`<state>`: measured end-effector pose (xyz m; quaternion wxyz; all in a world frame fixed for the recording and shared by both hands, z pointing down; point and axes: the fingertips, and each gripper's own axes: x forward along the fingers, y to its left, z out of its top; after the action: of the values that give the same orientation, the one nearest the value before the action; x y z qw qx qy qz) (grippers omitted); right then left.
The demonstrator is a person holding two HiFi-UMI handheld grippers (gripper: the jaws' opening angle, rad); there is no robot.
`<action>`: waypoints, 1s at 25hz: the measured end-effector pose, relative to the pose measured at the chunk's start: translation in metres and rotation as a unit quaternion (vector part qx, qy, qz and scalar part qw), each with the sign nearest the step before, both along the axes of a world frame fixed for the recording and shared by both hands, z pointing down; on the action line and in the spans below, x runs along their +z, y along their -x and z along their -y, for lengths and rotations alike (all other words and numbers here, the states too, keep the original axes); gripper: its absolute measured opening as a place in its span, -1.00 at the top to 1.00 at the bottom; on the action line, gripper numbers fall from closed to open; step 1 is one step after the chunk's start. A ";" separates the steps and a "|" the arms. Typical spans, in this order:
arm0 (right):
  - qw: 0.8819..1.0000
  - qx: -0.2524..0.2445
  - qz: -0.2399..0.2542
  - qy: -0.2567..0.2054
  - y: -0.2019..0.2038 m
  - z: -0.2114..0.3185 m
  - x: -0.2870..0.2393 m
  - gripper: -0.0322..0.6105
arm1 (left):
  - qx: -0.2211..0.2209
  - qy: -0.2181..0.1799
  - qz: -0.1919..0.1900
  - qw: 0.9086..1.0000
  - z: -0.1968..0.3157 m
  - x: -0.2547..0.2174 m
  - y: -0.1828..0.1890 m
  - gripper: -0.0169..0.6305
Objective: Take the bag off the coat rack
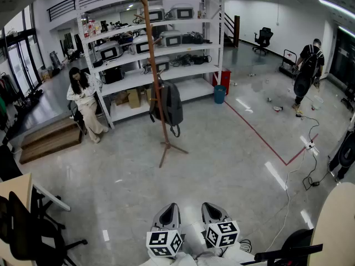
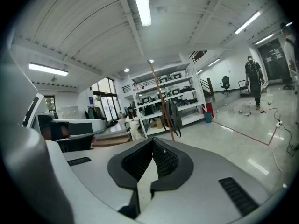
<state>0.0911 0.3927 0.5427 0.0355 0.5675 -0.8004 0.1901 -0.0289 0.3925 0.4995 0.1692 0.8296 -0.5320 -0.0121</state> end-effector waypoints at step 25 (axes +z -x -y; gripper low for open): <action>1.000 0.023 -0.006 0.008 0.002 0.149 0.007 0.87 | 0.017 -0.007 -0.004 1.000 0.152 0.003 0.006 0.94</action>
<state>0.0890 0.2438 0.5498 0.0403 0.5863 -0.7855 0.1940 -0.0346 0.2406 0.5022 0.1656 0.8399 -0.5166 -0.0162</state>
